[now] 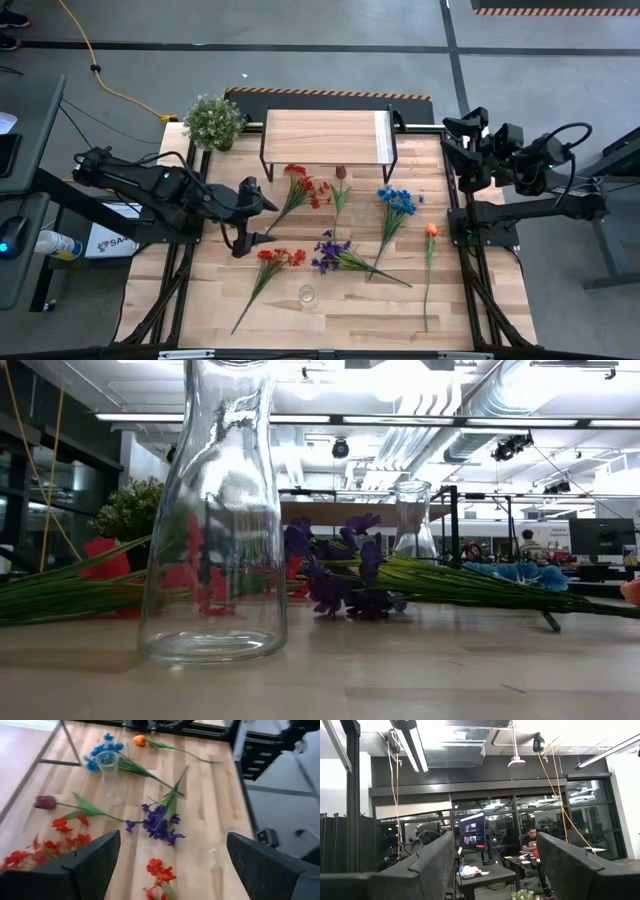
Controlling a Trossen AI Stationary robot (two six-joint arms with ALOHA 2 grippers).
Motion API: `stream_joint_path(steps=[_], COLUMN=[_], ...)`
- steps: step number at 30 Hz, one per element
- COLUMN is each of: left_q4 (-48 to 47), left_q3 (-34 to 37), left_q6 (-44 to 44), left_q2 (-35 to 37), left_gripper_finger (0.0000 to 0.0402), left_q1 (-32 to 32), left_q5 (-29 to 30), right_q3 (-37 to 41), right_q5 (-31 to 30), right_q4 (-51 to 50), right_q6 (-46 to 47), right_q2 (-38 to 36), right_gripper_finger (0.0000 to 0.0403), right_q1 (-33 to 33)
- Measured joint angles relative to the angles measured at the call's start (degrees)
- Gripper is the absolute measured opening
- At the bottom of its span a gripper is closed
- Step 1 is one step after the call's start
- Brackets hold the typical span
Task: Pick and place flowers into a vace then onto a shelf
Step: Put the top orange flowers into the bottom transparent vase
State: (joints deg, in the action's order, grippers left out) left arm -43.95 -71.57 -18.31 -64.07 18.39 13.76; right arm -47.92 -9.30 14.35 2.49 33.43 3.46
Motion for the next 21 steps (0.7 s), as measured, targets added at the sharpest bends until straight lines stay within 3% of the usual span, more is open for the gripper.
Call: stream_joint_path(steps=[7,12,21], left_q4=[-2.15,-8.93,-21.89], left_q3=[0.0,0.04,0.07], left_q6=[-0.38,-7.32,-26.18], left_q2=[-0.96,-1.82,-3.68], left_gripper_finger=[0.0397,0.0397,0.0397], left_q1=[-0.01,-0.02,-0.2], left_q5=[12.2,20.14,24.25], right_q3=[0.0,0.0,0.0], right_q5=[0.0,0.0,0.0], right_q4=[0.02,0.02,0.02], right_q6=[0.23,0.23,0.25], right_q2=[0.0,0.0,0.0], right_gripper_finger=[0.0271,0.0271,0.0271], right_q1=[0.0,0.0,0.0])
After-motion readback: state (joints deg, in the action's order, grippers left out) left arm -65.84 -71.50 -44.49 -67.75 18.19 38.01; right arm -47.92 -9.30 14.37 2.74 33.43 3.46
